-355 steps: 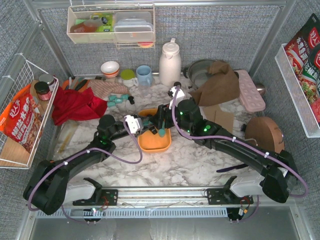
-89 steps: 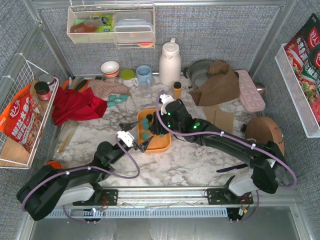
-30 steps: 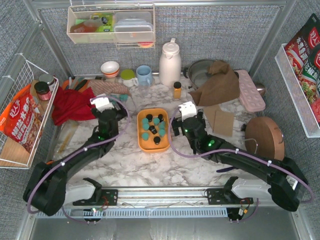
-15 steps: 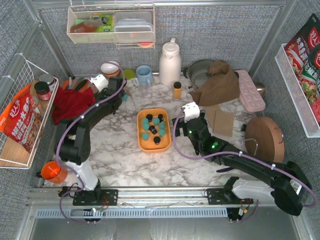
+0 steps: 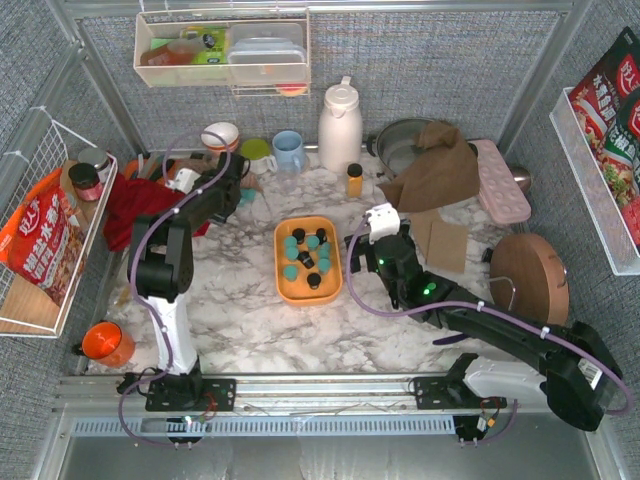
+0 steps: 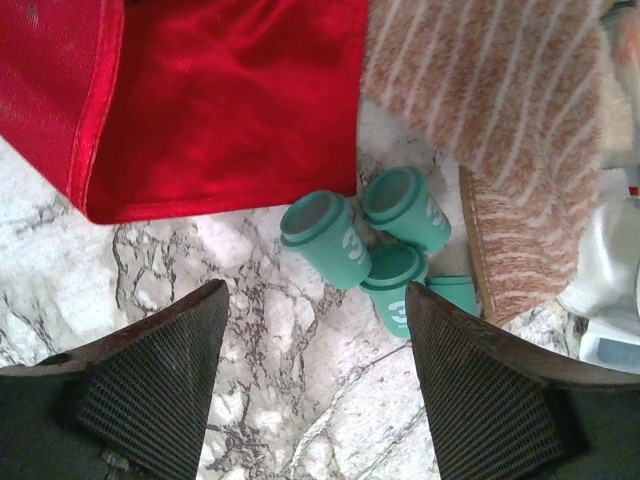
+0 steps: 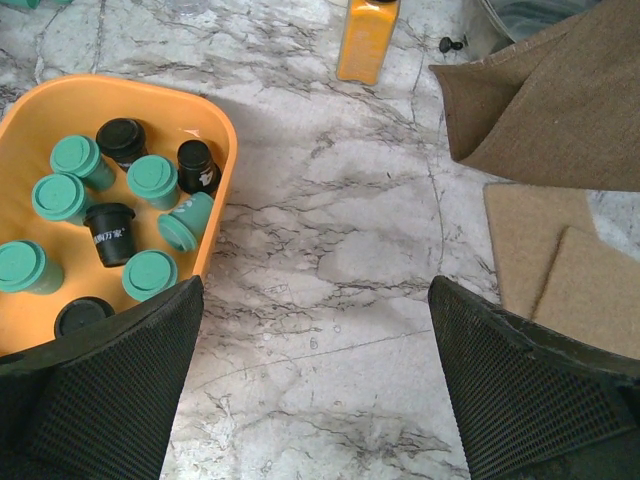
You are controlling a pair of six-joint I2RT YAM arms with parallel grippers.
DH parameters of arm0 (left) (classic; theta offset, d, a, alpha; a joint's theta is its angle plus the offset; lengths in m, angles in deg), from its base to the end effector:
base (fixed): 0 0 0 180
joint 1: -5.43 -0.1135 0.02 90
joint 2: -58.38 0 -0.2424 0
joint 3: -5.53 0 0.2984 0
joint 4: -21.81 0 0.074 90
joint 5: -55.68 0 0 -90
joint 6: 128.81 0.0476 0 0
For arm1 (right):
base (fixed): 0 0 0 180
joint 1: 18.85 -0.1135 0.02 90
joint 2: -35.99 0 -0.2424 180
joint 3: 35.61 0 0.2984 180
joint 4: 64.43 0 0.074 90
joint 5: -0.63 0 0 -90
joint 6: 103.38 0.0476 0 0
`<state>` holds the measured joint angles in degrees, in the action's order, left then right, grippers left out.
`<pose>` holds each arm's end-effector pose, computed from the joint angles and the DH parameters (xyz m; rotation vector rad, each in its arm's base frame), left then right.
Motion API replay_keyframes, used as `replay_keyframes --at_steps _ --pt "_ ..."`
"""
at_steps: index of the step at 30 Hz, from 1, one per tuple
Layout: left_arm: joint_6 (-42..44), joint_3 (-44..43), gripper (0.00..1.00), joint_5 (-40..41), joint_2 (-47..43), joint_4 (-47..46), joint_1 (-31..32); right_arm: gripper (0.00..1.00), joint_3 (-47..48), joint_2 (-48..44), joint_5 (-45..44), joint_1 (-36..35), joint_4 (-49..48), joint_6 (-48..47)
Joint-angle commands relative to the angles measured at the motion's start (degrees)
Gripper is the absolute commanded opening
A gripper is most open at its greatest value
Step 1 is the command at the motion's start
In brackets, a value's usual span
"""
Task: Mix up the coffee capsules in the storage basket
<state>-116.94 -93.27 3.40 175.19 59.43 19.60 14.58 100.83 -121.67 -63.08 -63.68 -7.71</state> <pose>0.4688 -0.0883 0.1454 -1.4055 1.7983 0.0309 0.2440 0.2020 0.2271 -0.2142 1.7856 0.1032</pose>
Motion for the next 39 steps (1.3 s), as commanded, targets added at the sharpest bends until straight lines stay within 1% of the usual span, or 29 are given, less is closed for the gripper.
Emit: replay_keyframes --at_steps 1,7,12,17,21,27,35,39 --pt "-10.4 1.2 0.79 -1.5 0.6 2.1 -0.5 0.99 -0.1 0.3 0.6 0.2 -1.4 0.7" --pt "-14.3 0.7 0.78 -2.3 2.0 2.1 -1.1 0.99 0.1 0.8 1.1 0.4 -1.2 0.9" --pt "-16.5 -0.7 0.75 -3.4 4.0 2.3 -1.7 0.99 0.2 1.1 1.3 0.5 -1.0 0.9" --pt "-19.5 -5.6 0.72 -3.7 7.0 8.1 -1.8 0.99 0.3 1.3 1.4 0.5 -0.9 1.0" --pt "-20.1 -8.5 0.69 -4.1 9.1 10.7 -1.9 0.99 0.2 1.3 1.7 0.6 -0.9 1.2" --pt "-21.8 -12.0 0.68 -4.8 11.6 14.5 -2.1 0.99 0.3 1.2 1.9 0.7 -0.6 1.3" --pt "-23.8 -20.6 0.66 -5.6 16.6 24.6 -2.5 0.99 0.4 1.1 1.8 0.7 -0.4 1.3" --pt "-23.9 -22.0 0.65 -6.2 17.6 26.3 -2.7 0.99 0.4 1.0 1.7 0.8 -0.4 1.3"
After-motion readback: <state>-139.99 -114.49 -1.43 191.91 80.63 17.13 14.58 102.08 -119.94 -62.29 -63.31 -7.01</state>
